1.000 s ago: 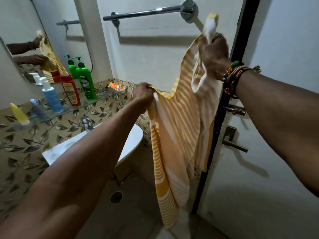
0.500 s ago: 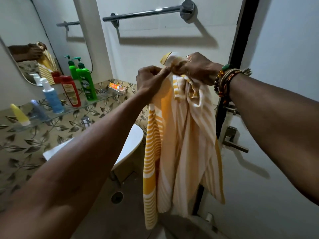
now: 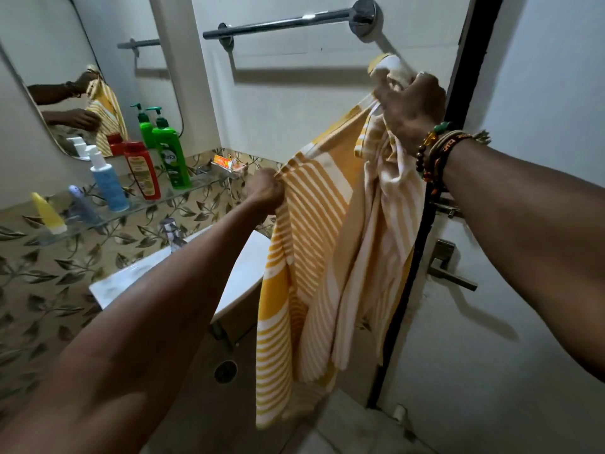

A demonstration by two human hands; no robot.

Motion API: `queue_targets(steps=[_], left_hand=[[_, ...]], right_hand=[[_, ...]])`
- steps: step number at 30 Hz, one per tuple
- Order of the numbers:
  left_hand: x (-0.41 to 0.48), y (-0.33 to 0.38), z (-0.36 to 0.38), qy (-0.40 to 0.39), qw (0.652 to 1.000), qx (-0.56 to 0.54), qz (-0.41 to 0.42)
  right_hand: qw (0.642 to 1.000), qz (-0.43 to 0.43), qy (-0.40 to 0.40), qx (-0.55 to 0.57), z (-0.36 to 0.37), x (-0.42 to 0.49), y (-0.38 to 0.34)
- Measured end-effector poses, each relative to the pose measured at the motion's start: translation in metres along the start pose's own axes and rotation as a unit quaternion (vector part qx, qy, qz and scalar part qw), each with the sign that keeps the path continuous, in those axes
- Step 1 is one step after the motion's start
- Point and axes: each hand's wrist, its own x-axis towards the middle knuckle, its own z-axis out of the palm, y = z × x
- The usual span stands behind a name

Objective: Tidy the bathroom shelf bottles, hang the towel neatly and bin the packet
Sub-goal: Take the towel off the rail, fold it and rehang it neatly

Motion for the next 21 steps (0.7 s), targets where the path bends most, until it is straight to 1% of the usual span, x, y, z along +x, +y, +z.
queue_targets(steps=[1,2,3,5,6,7,8,11,14,16,18,19,21], left_hand=[[0.001,0.006,-0.001,0.017,0.999,-0.043,-0.011],[0.001,0.014,-0.002,0.036,0.997,-0.073,-0.011],[0.0,0.024,-0.004,0.056,0.995,-0.086,0.001],[-0.003,0.041,-0.008,0.085,0.99,-0.102,0.042],[-0.005,0.051,-0.009,0.09,0.987,-0.115,0.065],[-0.007,0.06,-0.01,0.092,0.984,-0.128,0.087],[-0.008,0.068,-0.011,0.095,0.98,-0.14,0.106],[-0.011,0.079,-0.015,0.118,0.974,-0.135,0.14],[-0.01,0.072,-0.019,0.147,0.97,-0.081,0.175],[-0.009,0.062,-0.019,0.133,0.968,-0.021,0.211],[-0.01,0.051,-0.013,0.113,0.958,0.082,0.251],[-0.01,0.046,-0.009,0.107,0.953,0.121,0.257],[-0.01,0.034,-0.002,0.109,0.958,0.151,0.217]], right_hand=[[0.999,-0.024,-0.025,-0.014,0.0,-0.001,0.003],[0.997,-0.045,-0.065,-0.018,0.0,-0.003,0.004],[0.99,-0.062,-0.129,-0.007,0.001,-0.005,0.005],[0.953,-0.069,-0.292,0.023,0.002,-0.011,0.006],[0.931,-0.078,-0.358,0.011,0.003,-0.014,0.006],[0.911,-0.09,-0.402,-0.014,0.005,-0.017,0.006],[0.9,-0.096,-0.424,-0.039,0.008,-0.019,0.005],[0.915,-0.08,-0.394,-0.045,0.014,-0.021,0.002],[0.931,-0.081,-0.355,-0.03,0.013,-0.02,-0.001],[0.949,-0.091,-0.298,-0.043,0.012,-0.021,-0.003],[0.967,-0.09,-0.233,-0.043,0.013,-0.023,-0.004],[0.975,-0.086,-0.2,-0.037,0.014,-0.023,-0.004],[0.986,-0.077,-0.143,-0.023,0.016,-0.021,-0.003]])
